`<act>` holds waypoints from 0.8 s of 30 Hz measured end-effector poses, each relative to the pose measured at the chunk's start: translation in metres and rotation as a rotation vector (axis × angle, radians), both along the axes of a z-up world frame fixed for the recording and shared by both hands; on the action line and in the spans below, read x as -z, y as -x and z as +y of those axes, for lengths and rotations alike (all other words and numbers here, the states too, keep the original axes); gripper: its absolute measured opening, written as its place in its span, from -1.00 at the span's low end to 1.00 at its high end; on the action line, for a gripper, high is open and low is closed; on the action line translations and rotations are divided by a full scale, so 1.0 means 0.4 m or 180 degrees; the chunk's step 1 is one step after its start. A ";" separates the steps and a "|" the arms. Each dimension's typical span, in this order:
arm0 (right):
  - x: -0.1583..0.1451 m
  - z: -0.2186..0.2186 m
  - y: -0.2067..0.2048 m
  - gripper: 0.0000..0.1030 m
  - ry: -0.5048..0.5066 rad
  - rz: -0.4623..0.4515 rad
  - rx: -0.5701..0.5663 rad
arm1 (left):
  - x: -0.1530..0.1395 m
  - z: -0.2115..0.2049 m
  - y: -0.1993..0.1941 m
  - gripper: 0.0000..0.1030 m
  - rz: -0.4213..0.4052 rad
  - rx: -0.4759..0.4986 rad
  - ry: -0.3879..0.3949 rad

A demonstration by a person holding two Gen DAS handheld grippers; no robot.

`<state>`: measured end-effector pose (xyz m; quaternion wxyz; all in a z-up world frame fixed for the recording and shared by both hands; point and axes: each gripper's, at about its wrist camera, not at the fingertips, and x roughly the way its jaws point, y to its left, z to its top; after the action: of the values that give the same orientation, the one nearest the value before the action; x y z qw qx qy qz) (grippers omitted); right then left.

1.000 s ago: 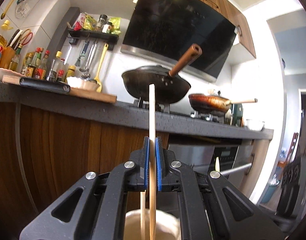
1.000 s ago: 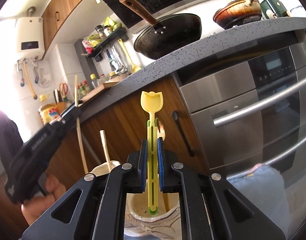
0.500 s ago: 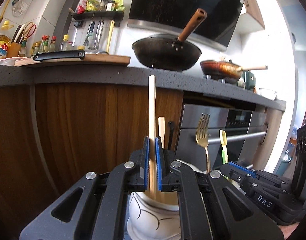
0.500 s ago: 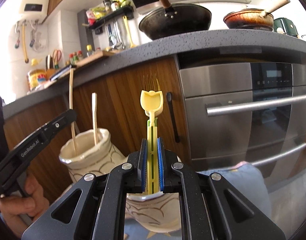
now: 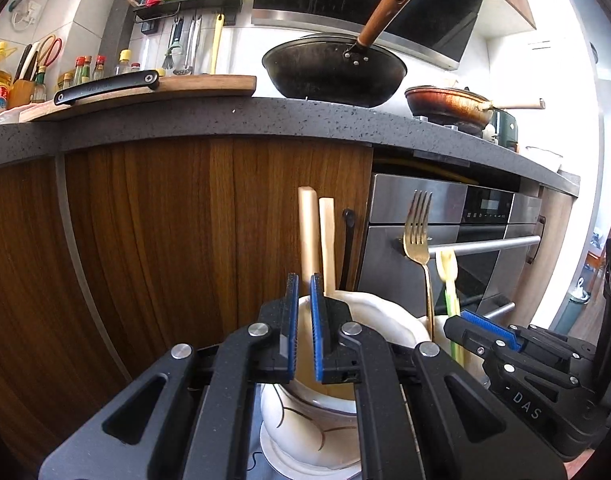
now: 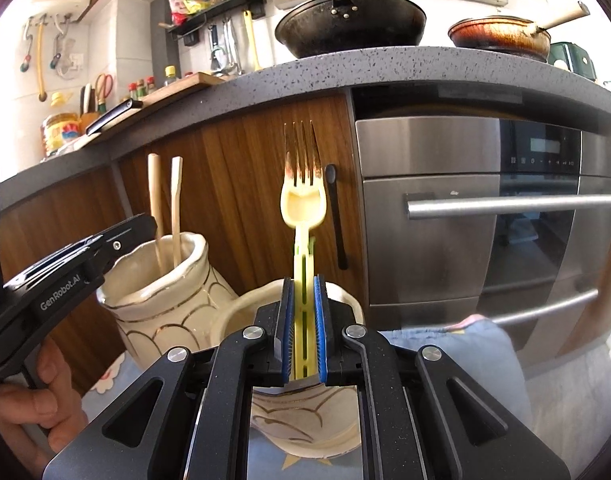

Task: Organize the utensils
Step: 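Release the chopstick into one cup while the right tool releases the yellow fork into the other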

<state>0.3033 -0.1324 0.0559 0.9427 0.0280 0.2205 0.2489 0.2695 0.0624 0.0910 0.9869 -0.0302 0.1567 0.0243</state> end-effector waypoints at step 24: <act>0.000 -0.095 0.077 0.06 -0.0112 -0.0199 0.0217 | -0.006 0.035 0.116 0.27 -0.0113 -0.0138 -0.0036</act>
<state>0.2726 -0.1706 0.0559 0.9564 0.0442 0.1854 0.2213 0.2232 0.0765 0.0936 0.9889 -0.0284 0.1383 0.0460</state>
